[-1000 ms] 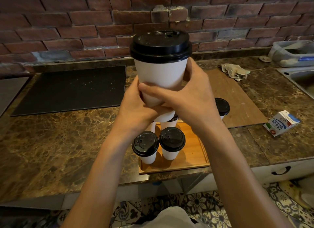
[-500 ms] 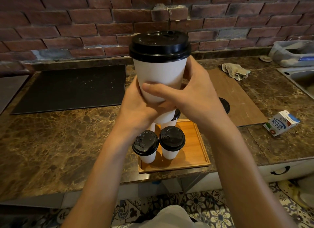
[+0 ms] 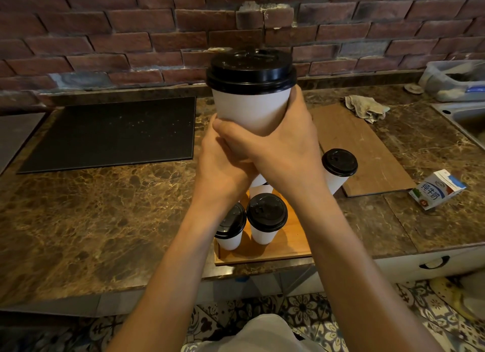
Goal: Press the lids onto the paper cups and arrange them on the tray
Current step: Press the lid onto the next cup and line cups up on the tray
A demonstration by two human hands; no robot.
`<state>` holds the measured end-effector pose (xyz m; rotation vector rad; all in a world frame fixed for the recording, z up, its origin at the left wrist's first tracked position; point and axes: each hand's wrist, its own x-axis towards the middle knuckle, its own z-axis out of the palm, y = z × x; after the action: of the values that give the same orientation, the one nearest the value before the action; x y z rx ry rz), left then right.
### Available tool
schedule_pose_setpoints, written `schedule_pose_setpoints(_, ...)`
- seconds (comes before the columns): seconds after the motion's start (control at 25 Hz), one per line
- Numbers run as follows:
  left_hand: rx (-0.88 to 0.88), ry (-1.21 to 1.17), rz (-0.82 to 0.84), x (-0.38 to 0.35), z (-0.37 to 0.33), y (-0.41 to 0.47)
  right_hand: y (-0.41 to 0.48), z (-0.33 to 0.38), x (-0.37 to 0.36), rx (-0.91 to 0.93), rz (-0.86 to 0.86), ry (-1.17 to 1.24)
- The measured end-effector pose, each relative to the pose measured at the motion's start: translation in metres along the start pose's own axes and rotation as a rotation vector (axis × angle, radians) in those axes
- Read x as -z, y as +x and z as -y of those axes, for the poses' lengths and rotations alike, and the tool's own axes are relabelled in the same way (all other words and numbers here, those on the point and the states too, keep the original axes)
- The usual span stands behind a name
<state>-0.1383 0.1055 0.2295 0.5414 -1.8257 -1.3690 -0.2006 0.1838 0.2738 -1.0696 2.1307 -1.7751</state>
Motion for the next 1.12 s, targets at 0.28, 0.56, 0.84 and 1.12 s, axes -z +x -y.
schedule_pose_setpoints(0.28,0.008,0.010,0.086,0.005,-0.001,0.007,0.010,-0.003,0.012,0.014,0.045,0.051)
schedule_pose_setpoints(0.56,0.027,-0.033,0.233,0.017,-0.005,0.002,0.018,-0.013,0.026,-0.025,0.228,0.168)
schedule_pose_setpoints(0.84,0.012,-0.043,0.199,0.012,-0.009,-0.002,0.019,-0.014,0.029,-0.039,0.268,0.152)
schedule_pose_setpoints(1.12,-0.007,-0.023,0.086,0.006,-0.001,0.001,0.017,-0.011,0.021,-0.026,0.156,0.068)
